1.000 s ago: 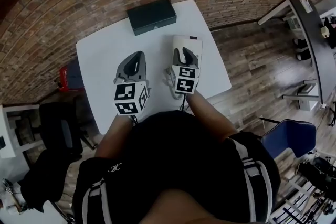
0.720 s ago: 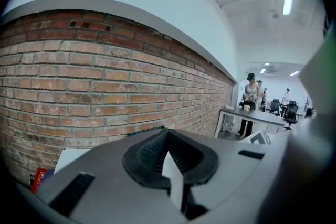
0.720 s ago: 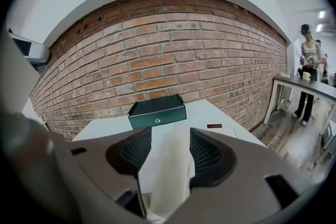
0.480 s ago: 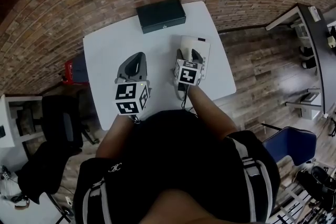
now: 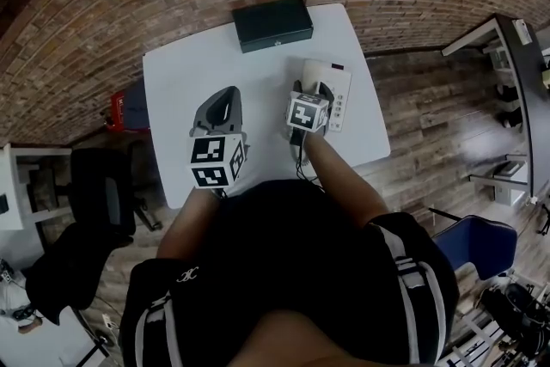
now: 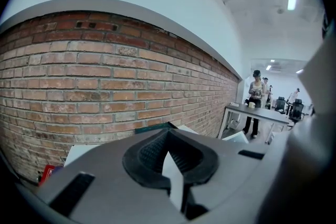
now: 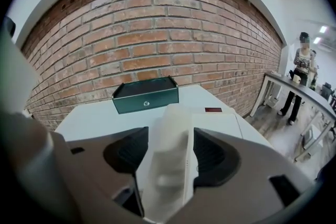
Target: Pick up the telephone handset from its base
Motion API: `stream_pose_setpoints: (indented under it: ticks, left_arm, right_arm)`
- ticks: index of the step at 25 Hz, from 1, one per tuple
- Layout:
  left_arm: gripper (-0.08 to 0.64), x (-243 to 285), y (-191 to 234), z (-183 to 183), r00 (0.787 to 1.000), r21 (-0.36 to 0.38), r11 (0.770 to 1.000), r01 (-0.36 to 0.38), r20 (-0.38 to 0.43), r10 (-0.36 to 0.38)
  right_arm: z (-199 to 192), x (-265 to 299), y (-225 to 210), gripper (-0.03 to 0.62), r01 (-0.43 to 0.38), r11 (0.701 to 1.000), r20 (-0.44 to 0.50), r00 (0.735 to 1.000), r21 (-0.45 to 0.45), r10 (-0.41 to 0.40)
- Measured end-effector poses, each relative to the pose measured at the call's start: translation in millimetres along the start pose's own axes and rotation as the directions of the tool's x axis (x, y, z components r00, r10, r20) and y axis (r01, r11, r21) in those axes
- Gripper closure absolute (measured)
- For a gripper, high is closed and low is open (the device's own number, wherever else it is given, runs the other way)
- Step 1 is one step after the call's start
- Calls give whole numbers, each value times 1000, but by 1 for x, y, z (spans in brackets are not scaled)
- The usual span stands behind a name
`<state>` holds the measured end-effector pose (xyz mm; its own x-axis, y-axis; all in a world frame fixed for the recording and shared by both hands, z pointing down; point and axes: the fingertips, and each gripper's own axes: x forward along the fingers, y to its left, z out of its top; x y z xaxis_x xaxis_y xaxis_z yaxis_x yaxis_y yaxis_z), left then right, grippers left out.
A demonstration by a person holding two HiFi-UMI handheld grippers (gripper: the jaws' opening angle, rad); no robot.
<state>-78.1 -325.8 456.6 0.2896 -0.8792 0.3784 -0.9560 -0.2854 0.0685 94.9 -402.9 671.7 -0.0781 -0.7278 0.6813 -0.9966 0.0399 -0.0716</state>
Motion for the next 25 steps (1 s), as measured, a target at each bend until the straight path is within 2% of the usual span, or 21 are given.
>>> stream_pose_setpoints:
  ticks: [7, 12, 18, 25]
  left_arm:
    - [558, -3, 8, -1, 1000, -11, 1000, -18, -1, 18]
    - [558, -3, 12, -4, 1000, -19, 1000, -25, -5, 25]
    - [558, -1, 13, -5, 1000, -24, 999, -22, -9, 22]
    - [558, -2, 16, -7, 1000, -29, 1000, -9, -7, 9]
  right_arm:
    - [-3, 14, -5, 364, 30, 998, -50, 998, 56, -27]
    - [-11, 23, 0, 364, -18, 994, -122, 992, 110, 31]
    - [-14, 28, -4, 368, 28, 998, -130, 991, 53, -21]
    - [-16, 26, -3, 379, 11, 996, -163, 987, 92, 4]
